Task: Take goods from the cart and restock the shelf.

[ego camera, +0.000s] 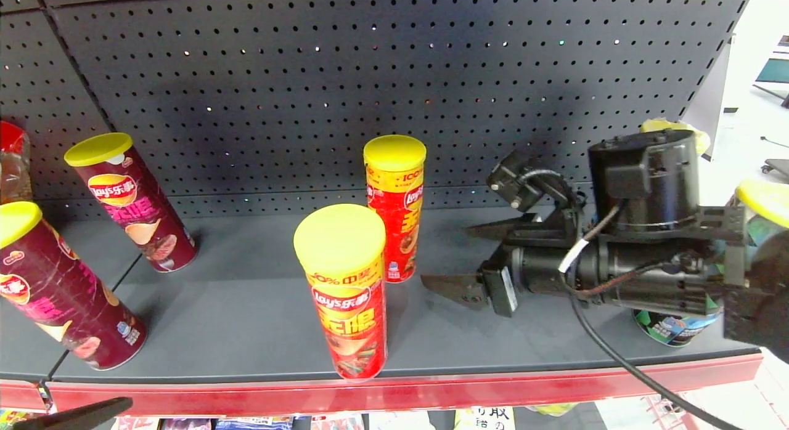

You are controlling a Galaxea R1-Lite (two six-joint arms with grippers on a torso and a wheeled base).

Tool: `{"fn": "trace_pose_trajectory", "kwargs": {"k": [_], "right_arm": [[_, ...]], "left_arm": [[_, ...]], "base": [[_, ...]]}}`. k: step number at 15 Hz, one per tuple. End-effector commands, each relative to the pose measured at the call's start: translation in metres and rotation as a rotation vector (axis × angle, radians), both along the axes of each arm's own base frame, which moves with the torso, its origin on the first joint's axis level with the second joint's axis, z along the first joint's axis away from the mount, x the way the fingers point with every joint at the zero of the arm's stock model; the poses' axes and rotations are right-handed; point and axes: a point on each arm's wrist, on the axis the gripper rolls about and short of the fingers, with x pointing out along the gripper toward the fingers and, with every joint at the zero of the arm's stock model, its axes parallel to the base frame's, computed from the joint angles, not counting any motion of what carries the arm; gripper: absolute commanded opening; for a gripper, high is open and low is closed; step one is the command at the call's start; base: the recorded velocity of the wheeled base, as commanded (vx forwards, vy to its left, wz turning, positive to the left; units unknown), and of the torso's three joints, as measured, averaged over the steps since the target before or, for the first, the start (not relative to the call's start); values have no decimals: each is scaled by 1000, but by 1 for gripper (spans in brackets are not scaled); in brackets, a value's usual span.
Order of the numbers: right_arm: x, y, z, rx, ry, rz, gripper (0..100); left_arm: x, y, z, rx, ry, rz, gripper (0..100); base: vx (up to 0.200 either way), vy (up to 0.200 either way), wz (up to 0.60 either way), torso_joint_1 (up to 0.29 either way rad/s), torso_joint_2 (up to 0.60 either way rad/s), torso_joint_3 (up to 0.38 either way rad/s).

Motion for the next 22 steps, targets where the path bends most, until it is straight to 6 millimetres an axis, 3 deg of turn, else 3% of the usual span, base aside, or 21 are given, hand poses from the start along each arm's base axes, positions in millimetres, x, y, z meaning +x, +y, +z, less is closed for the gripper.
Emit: {"fn": "trace_pose_trajectory", "kwargs": {"k": [1,3,4,6,7,9,11,12,15,22], "right_arm": [[-43,-36,11,25,-47,-20,100],[-72,-61,10,41,-69,-20,100],[-72,-61,10,41,-69,-20,100],[-125,-109,-9,67,-101,-25,100],[-134,-117,-12,71,-105,-26,100],[-178,-156,-21,78,-117,-38,100],[-198,-174,-22,89,-136,-87,100],[-209,-185,-24,95,-176,-215,100],[-216,-192,-20,177,-187,-502,100],[-219,-193,-20,212,-190,-561,100]], "left_arm": [[14,-5,7,20,38,27,100],[24,-8,4,44,90,63,100],[24,-8,4,44,90,63,100],[37,-14,3,70,151,59,100],[40,-15,4,73,158,57,100],[58,-23,8,93,202,53,100],[70,-29,10,107,224,51,100],[80,-33,9,124,248,50,100],[100,-43,7,155,255,33,100],[142,-62,-4,212,243,-4,100]], "base": [[0,0,0,0,0,0],[0,0,0,0,0,0],[0,0,0,0,0,0],[0,0,0,0,0,0],[0,0,0,0,0,0],[0,0,0,0,0,0],[0,0,0,0,0,0],[0,0,0,0,0,0],[0,0,0,0,0,0],[0,0,0,0,0,0]]}}
